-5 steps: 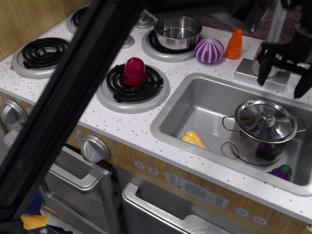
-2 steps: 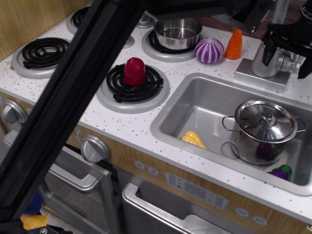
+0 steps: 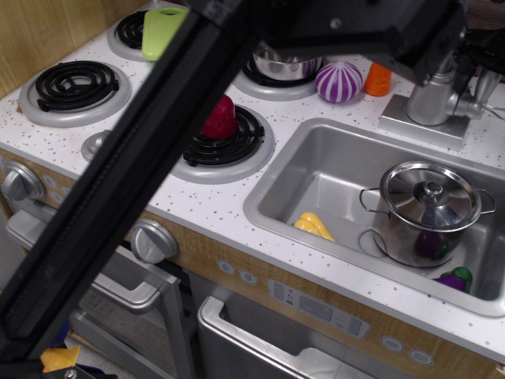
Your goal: Turn lever vertical to front
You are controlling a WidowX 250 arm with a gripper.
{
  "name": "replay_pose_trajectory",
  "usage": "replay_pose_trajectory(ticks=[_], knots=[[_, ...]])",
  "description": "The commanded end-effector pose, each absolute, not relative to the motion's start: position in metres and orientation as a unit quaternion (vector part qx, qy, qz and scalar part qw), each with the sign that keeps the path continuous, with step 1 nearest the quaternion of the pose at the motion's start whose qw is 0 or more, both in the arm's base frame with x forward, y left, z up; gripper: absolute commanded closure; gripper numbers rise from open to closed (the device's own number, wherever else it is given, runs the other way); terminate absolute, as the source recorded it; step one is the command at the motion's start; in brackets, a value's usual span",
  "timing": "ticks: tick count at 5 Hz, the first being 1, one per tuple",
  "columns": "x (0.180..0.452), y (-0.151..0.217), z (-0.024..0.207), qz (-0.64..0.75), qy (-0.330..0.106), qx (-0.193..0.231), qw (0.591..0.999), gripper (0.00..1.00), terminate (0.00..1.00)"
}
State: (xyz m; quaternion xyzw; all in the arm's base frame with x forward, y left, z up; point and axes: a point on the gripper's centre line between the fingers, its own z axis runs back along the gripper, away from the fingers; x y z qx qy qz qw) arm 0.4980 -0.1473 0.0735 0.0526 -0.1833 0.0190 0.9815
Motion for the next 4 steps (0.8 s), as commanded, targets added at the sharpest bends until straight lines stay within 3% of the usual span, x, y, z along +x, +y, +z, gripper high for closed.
replay_pose_trajectory(ticks=[1, 3, 4], knots=[[0.5178, -0.1476, 0.1092, 0.015, -0.236, 0.035, 0.971, 0.00, 0.00], [0.5224, -0.1451, 0.1094, 0.021, -0.233, 0.034, 0.972, 0.00, 0.00], [0.5213, -0.1455, 0.1093, 0.028, -0.227, 0.037, 0.973, 1.00, 0.00]])
